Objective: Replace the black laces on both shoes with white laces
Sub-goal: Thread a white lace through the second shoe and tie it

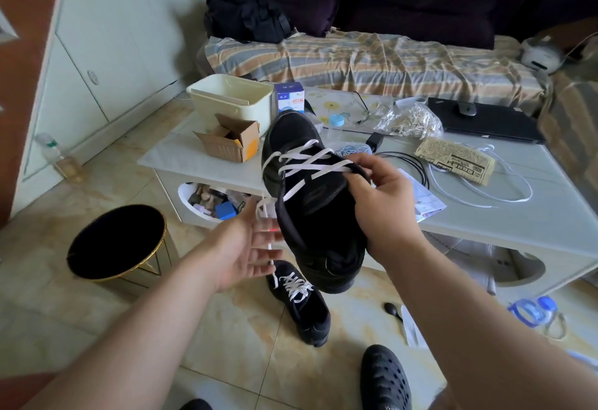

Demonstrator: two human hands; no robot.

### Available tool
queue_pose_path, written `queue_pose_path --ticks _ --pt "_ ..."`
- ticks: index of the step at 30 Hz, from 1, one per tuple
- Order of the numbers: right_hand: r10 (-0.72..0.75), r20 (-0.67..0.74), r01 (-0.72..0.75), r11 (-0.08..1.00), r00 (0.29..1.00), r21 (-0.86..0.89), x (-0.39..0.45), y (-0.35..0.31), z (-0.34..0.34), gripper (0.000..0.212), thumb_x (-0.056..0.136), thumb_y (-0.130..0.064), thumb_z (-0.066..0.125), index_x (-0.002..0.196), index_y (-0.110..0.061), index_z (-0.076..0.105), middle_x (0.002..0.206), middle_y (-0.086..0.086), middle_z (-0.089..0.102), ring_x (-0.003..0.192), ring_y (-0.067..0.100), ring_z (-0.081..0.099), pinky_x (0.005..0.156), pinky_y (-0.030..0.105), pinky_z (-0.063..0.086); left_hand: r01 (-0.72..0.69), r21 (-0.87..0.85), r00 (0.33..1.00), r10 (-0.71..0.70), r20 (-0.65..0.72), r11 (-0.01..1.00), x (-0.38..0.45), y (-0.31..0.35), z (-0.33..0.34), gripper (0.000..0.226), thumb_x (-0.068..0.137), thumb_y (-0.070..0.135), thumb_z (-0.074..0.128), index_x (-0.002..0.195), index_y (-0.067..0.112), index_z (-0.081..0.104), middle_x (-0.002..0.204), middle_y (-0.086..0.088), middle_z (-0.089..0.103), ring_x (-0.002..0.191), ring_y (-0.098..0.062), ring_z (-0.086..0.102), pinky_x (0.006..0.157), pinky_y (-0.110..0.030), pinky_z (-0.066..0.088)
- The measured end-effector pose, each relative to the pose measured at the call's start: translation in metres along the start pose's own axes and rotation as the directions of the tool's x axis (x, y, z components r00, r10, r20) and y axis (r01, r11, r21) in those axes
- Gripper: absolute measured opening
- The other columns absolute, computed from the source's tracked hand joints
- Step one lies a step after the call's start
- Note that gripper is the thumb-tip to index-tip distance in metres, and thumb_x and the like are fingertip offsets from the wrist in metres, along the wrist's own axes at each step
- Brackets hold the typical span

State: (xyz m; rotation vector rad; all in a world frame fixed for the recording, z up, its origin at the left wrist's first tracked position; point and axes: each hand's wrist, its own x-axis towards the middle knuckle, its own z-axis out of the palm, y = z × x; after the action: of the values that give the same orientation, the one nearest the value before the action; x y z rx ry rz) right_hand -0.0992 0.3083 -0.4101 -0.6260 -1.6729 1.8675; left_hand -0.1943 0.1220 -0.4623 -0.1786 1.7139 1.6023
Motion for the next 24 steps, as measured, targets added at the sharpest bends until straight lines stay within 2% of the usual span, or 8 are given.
queue_pose_path --ticks 2,4,7,10,13,17,21,24 --pt "0.016 0.077 -0.020 0.998 0.997 0.058 -0.004 0.000 0.001 0.021 0.095 -0.002 0.066 0.097 -0.020 0.078 0.110 0.031 0.068 0.084 0.028 0.071 0.091 0.054 0.059 0.047 -0.086 0.991 -0.036 0.131 0.995 0.000 0.000 0.003 0.085 0.094 0.084 0.026 0.125 0.019 0.070 0.126 -0.005 0.074 0.117 -0.034 0.068 0.096 -0.047 0.052" --pt "0.030 0.132 -0.043 0.994 0.991 0.098 -0.006 -0.001 0.003 0.025 0.094 0.002 0.063 0.095 -0.018 0.079 0.103 0.031 0.068 0.083 0.026 0.069 0.088 0.049 0.060 0.002 -0.291 0.989 0.041 0.140 0.957 -0.006 0.006 0.004 0.078 0.096 0.080 0.031 0.117 0.021 0.079 0.120 -0.004 0.075 0.109 -0.030 0.073 0.095 -0.045 0.052" --pt "0.038 0.141 -0.050 0.995 0.989 0.082 -0.008 -0.003 0.002 0.030 0.093 0.004 0.062 0.089 -0.020 0.081 0.105 0.031 0.070 0.081 0.025 0.070 0.083 0.042 0.060 -0.156 -0.602 0.986 0.161 -0.047 0.783 0.005 0.020 -0.019 0.058 0.106 0.058 0.043 0.112 0.012 0.078 0.115 -0.003 0.076 0.100 -0.028 0.077 0.094 -0.045 0.056" --pt "0.056 0.071 -0.058 0.998 0.996 0.025 -0.003 -0.003 -0.003 0.027 0.093 0.001 0.063 0.091 -0.020 0.081 0.106 0.024 0.073 0.082 0.026 0.073 0.085 0.044 0.062 -0.266 -0.759 0.953 0.041 -0.301 0.594 0.022 0.029 -0.056 0.042 0.111 0.036 0.045 0.089 0.011 0.070 0.092 -0.002 0.070 0.082 -0.022 0.077 0.082 -0.042 0.065" --pt "0.010 -0.038 -0.017 0.985 0.999 -0.173 0.006 0.006 -0.008 0.028 0.091 -0.008 0.064 0.096 -0.032 0.079 0.096 -0.007 0.074 0.075 0.019 0.070 0.075 0.037 0.063 -0.348 -0.650 0.911 0.079 -0.406 0.675 0.018 0.031 -0.063 0.037 0.113 0.024 0.042 0.083 0.013 0.061 0.055 0.001 0.047 0.056 -0.015 0.062 0.091 -0.038 0.061" --pt "-0.220 0.199 0.297 0.716 0.955 -0.632 0.007 0.015 -0.004 0.023 0.089 -0.037 0.075 0.110 -0.043 0.070 0.085 -0.014 0.062 0.070 0.007 0.057 0.065 0.021 0.043 -0.435 -0.313 0.897 0.377 -0.229 0.844 -0.001 0.032 -0.021 0.019 0.107 0.021 0.054 0.105 0.013 0.071 0.085 -0.007 0.069 0.083 -0.023 0.070 0.082 -0.036 0.061" --pt "-0.309 0.365 0.478 0.569 0.878 -0.669 0.000 0.027 0.008 0.017 0.087 -0.034 0.079 0.103 -0.032 0.075 0.065 -0.020 0.048 0.070 0.008 0.046 0.068 0.028 0.038 -0.440 -0.254 0.881 0.469 0.064 0.861 -0.015 0.016 0.026 0.029 0.102 0.031 0.055 0.119 0.020 0.075 0.105 -0.001 0.073 0.098 -0.017 0.071 0.084 -0.030 0.055" --pt "-0.303 0.451 0.539 0.571 0.839 -0.619 -0.008 0.036 0.014 0.014 0.087 -0.029 0.078 0.101 -0.030 0.078 0.070 -0.021 0.058 0.073 0.008 0.049 0.072 0.031 0.045 -0.434 -0.225 0.872 0.469 0.137 0.872 -0.019 0.005 0.045 0.032 0.111 0.021 0.041 0.128 0.032 0.065 0.090 0.015 0.079 0.089 0.003 0.074 0.075 -0.016 0.056"
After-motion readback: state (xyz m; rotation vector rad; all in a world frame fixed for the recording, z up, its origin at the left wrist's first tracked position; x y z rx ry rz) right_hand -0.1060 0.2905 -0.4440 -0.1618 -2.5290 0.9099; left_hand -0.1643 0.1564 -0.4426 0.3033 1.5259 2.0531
